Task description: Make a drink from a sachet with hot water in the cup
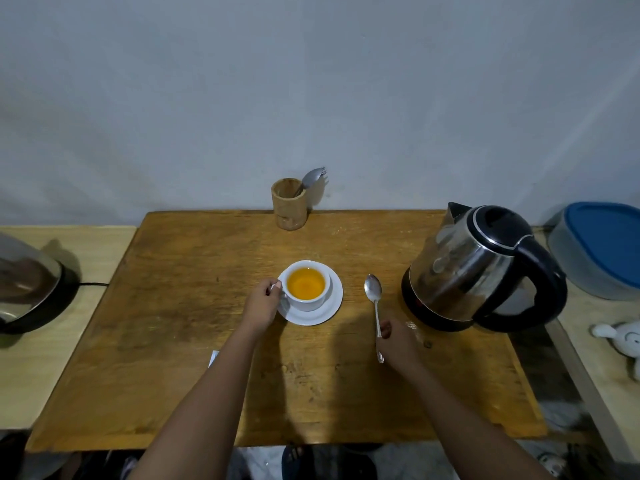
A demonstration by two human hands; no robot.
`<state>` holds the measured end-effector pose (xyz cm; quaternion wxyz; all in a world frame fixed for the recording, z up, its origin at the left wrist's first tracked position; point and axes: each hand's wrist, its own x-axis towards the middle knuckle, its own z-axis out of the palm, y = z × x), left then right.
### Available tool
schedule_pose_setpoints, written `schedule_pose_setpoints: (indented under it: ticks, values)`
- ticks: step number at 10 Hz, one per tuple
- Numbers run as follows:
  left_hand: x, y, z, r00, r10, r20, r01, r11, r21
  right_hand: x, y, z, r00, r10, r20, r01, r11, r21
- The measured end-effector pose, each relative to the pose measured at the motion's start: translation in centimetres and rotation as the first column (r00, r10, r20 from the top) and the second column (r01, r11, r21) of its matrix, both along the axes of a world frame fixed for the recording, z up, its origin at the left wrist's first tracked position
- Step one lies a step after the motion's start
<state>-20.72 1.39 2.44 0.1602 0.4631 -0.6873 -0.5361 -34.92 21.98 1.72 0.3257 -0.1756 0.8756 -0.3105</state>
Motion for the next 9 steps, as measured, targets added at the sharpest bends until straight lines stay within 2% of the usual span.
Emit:
schedule_pose_setpoints:
  ticks: [4, 6, 7, 8, 9]
  values:
    - [0.2, 0.4, 0.0, 1.0, -0.008, -0.004, 0.008, 1.0, -0.023, 0.6, 0.0, -0.4, 0.993, -0.084, -0.081, 0.081, 0.996, -0.031]
    - [0.0, 0.9, -0.6, 0.999, 0.032, 0.003, -0.032, 0.998, -0.048, 0.4, 0.0, -0.8, 0.994, -0.067, -0.088, 0.065, 0.997, -0.031]
    - [0.0, 1.3, -0.2, 0.999, 0.028, 0.015, -0.027, 0.993, -0.115, 0.1, 0.4, -0.6, 0.98, -0.029, -0.195, 0.034, 0.999, 0.021]
    - [1.1, 2.5, 0.0, 0.994, 0.108, 0.014, -0.102, 0.968, -0.228, -0.4, 1.9, -1.4, 0.913, 0.02, -0.409, 0.008, 0.998, 0.068]
    - [3.4, 4.6, -1.6, 0.981, 0.116, 0.158, -0.056, 0.938, -0.341, -0.6, 3.9, -2.3, 0.879, 0.173, -0.444, -0.086, 0.974, 0.21]
